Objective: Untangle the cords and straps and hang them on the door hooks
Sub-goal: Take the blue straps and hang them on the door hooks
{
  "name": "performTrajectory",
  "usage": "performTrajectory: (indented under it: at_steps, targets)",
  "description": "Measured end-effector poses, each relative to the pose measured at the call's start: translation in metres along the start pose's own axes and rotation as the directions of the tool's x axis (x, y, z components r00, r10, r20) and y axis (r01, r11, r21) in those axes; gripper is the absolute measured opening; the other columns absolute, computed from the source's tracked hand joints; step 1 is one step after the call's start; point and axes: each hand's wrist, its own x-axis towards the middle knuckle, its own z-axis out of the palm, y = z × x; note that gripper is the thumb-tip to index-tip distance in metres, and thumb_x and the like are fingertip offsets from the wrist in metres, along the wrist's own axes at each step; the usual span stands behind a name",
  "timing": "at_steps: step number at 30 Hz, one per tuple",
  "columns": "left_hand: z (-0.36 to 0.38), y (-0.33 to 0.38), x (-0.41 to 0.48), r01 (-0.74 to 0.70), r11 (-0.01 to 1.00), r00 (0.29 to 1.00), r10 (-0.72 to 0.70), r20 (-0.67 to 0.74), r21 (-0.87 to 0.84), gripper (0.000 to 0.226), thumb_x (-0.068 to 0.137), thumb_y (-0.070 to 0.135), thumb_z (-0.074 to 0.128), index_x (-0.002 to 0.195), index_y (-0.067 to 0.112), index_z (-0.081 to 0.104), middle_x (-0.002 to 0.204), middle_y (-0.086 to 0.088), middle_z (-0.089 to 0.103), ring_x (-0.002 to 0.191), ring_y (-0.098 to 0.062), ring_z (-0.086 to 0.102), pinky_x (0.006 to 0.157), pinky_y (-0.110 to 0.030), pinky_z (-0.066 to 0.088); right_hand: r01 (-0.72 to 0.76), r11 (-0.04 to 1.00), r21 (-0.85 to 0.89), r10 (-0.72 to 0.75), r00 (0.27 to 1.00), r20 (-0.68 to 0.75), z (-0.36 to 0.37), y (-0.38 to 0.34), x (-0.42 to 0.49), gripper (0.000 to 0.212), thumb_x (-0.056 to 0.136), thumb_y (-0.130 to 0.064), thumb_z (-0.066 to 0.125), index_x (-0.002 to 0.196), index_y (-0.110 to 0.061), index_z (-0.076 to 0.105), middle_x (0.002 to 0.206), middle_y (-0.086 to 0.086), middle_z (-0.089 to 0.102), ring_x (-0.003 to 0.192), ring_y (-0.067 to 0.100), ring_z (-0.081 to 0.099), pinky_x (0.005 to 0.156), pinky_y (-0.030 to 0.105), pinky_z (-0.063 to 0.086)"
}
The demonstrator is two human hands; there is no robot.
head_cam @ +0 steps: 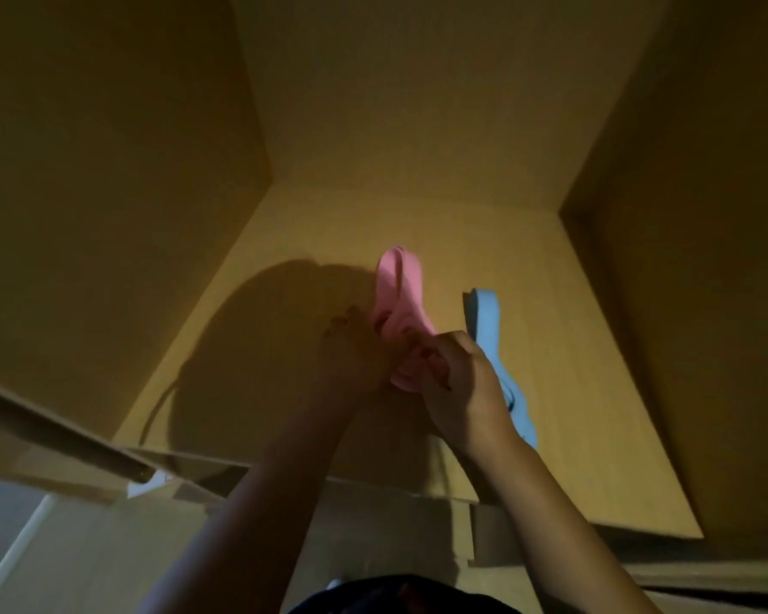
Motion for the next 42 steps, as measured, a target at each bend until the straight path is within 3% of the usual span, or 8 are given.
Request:
performTrajectory:
  at_steps: [9,16,22,27,31,34,37,42]
  targets:
    - [0.005,-0.002,0.002,-0.151,0.988,0.985,0.146,-0.094,-0.044,0.046,0.08,0.049,0.058,0.105,0.012,0.052,0.094,-0.004,0.063,0.076,-0.019,0.062,0.075,-0.034,0.055,-0.322,0.87,-0.374,0.229,0.935,-0.271,0.006,0.014,-0.009,0.036,0.087,-0.02,0.053,0.122,-0.01,0.05,0.118,0.011,0.053,0.106,0.024,0.045,0.087,0.031,0.038]
    - [0.007,-0.019,0.004,-0.259,0.962,0.966,0.258,-0.023,-0.09,0.054,0.08,0.043,0.064,0.119,0.011,0.047,0.107,-0.011,0.058,0.088,-0.021,0.056,0.077,-0.029,0.049,-0.568,0.657,-0.495,0.463,0.823,-0.329,0.022,0.01,-0.009,0.037,0.09,-0.027,0.045,0.124,-0.014,0.038,0.111,0.011,0.053,0.103,0.03,0.046,0.089,0.046,0.035]
    - [-0.007,-0.015,-0.011,-0.402,0.913,0.915,0.397,-0.075,-0.075,0.065,0.085,0.036,0.058,0.141,0.016,0.03,0.14,-0.008,0.039,0.129,-0.024,0.029,0.108,-0.036,0.028,-0.58,0.747,-0.325,0.511,0.814,-0.277,0.008,-0.002,-0.006,0.032,0.085,-0.017,0.059,0.112,-0.006,0.045,0.11,0.015,0.058,0.09,0.029,0.055,0.065,0.033,0.037]
    - [-0.004,-0.008,-0.03,-0.545,0.773,0.835,0.535,-0.129,-0.323,0.051,0.083,0.034,0.057,0.131,0.016,0.048,0.128,-0.002,0.054,0.119,-0.017,0.046,0.102,-0.031,0.036,-0.449,0.865,-0.223,0.375,0.875,-0.307,0.004,-0.013,-0.024,0.03,0.082,-0.019,0.059,0.11,-0.011,0.049,0.098,0.01,0.061,0.082,0.027,0.056,0.066,0.04,0.046]
    - [-0.001,0.005,-0.048,-0.298,0.669,0.858,0.501,0.117,-0.681,0.022,0.089,0.029,0.056,0.111,0.029,0.061,0.095,0.017,0.061,0.085,0.012,0.055,0.076,-0.005,0.041,-0.335,0.936,-0.105,0.284,0.898,-0.336,-0.004,-0.017,-0.038,0.037,0.082,-0.019,0.061,0.117,-0.016,0.05,0.1,0.002,0.061,0.081,0.017,0.056,0.065,0.027,0.046]
    - [0.004,0.018,-0.052,-0.111,0.605,0.883,0.424,0.201,-0.788,0.015,0.09,0.033,0.054,0.077,0.037,0.06,0.081,0.015,0.063,0.085,-0.005,0.062,0.083,-0.03,0.052,-0.312,0.947,-0.071,0.266,0.892,-0.366,-0.015,-0.019,-0.054,0.049,0.073,-0.019,0.057,0.121,-0.013,0.049,0.103,-0.003,0.054,0.083,0.005,0.046,0.065,0.004,0.035]
    - [0.009,0.035,-0.063,0.055,0.554,0.878,0.37,0.304,-0.831,0.015,0.08,0.04,0.059,0.088,0.027,0.061,0.093,0.0,0.065,0.096,-0.019,0.061,0.088,-0.037,0.05,-0.291,0.954,-0.067,0.243,0.887,-0.394,-0.028,-0.02,-0.072,0.054,0.067,-0.019,0.052,0.121,-0.013,0.049,0.101,-0.006,0.048,0.078,-0.005,0.04,0.067,-0.002,0.032]
    - [0.02,0.073,-0.098,0.461,0.041,0.82,0.364,0.443,-0.887,0.03,0.087,0.018,0.057,0.115,0.007,0.053,0.098,-0.01,0.064,0.08,-0.013,0.067,0.077,-0.028,0.054,-0.283,0.954,-0.104,0.228,0.902,-0.367,-0.052,-0.019,-0.112,0.062,0.072,-0.017,0.054,0.132,-0.021,0.041,0.103,-0.008,0.045,0.086,-0.013,0.044,0.069,0.002,0.035]
